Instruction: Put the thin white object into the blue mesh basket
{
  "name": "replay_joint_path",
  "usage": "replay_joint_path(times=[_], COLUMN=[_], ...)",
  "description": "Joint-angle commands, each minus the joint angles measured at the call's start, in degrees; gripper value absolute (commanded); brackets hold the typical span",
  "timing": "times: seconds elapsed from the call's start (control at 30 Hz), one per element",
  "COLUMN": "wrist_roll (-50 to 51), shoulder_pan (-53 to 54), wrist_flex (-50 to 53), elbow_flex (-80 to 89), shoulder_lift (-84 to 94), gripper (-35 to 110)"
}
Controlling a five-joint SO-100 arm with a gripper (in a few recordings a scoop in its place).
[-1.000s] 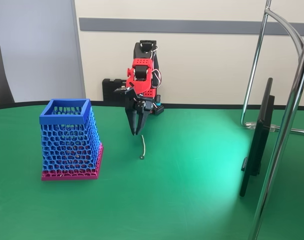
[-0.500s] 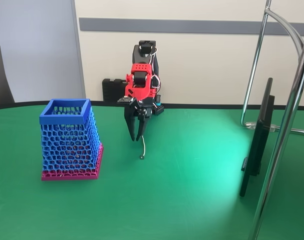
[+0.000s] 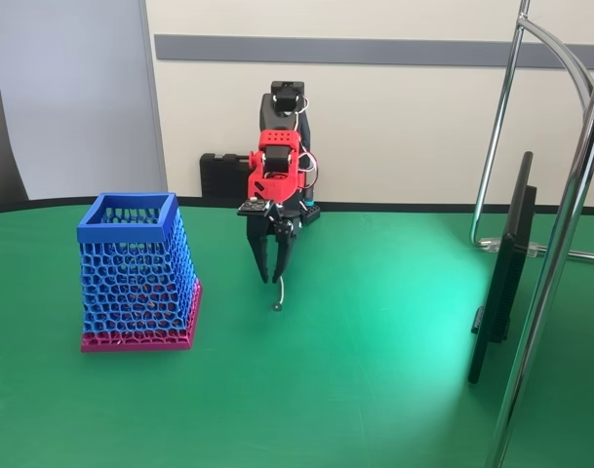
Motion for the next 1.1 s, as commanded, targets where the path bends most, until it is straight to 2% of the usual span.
replay_joint_path(times=[0.0, 1.07], wrist_roll=[1.0, 0.4], shoulder_pan=[-1.1, -1.5], wrist_flex=[-1.0, -0.9], elbow_flex=[-2.7, -9.7], shoulder_lift=[-0.3, -9.5], gripper=[11, 11])
